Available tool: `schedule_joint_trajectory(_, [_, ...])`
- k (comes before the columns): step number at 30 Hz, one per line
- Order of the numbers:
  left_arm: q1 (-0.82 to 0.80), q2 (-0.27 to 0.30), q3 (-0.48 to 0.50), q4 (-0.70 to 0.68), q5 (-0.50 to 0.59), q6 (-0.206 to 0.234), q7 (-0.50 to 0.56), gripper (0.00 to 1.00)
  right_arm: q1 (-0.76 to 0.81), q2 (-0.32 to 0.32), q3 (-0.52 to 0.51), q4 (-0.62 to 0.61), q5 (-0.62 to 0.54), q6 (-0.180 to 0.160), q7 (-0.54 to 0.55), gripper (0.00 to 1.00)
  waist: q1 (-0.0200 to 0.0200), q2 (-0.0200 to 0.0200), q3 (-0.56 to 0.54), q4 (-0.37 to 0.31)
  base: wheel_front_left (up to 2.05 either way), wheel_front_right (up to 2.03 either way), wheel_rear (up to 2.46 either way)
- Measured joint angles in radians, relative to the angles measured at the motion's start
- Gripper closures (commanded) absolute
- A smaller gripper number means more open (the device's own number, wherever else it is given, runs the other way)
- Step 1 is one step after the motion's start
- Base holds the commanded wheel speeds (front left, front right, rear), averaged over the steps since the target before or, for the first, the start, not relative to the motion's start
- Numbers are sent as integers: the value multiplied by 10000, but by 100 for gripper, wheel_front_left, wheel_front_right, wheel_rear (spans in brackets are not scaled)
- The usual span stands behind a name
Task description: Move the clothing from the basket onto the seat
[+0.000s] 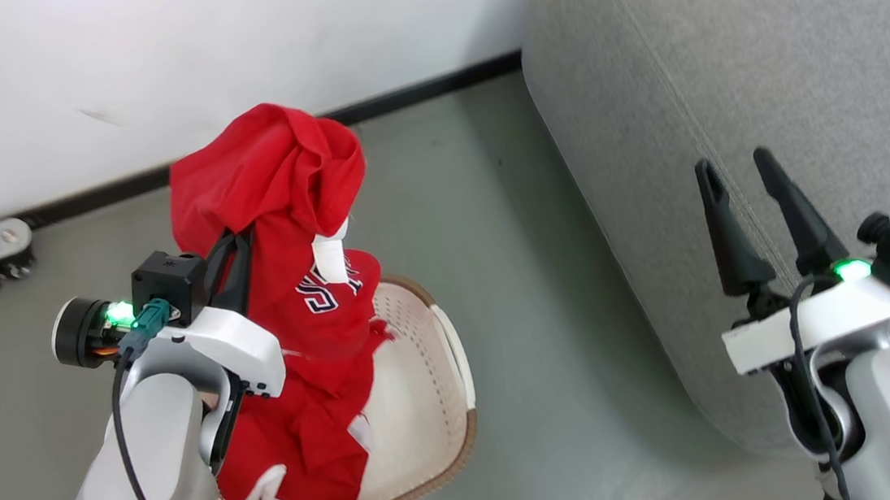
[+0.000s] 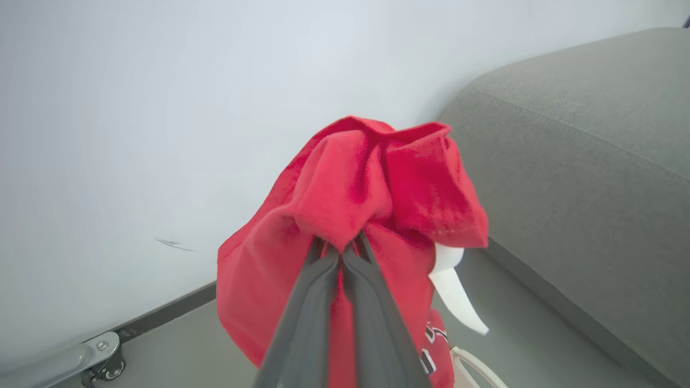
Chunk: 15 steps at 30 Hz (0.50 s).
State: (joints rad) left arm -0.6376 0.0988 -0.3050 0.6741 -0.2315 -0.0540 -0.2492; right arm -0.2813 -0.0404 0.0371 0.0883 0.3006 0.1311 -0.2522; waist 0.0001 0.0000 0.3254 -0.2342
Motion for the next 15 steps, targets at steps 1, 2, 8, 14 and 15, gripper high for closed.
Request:
schedule_joint_trajectory(1, [82,-6,63,-263,-31,0,0,100,67,-2,0,17,-56,0,0,0,0,0,-110,45,0,0,0])
schedule_joint_trajectory(2, [167,-13,127,-502,-56,0,0,100,136,0,6,52,-69,0,0,0,0,0,-218,86,0,0,0])
schedule_joint_trajectory(8, [809,-65,470,-1511,-73,0,-2,100,558,-4,0,178,-130,0,0,0,0,0,-860,318,0,0,0])
schedule_joint_trajectory(14, [1397,-288,736,-2435,-196,-12,-2,100,1049,-6,115,330,-222,0,0,0,-1,0,-1467,526,0,0,0])
schedule_joint_trajectory(15, [1488,-322,779,-2581,-234,-15,-2,100,1144,-4,127,351,-290,0,0,0,0,0,-1565,560,0,0,0])
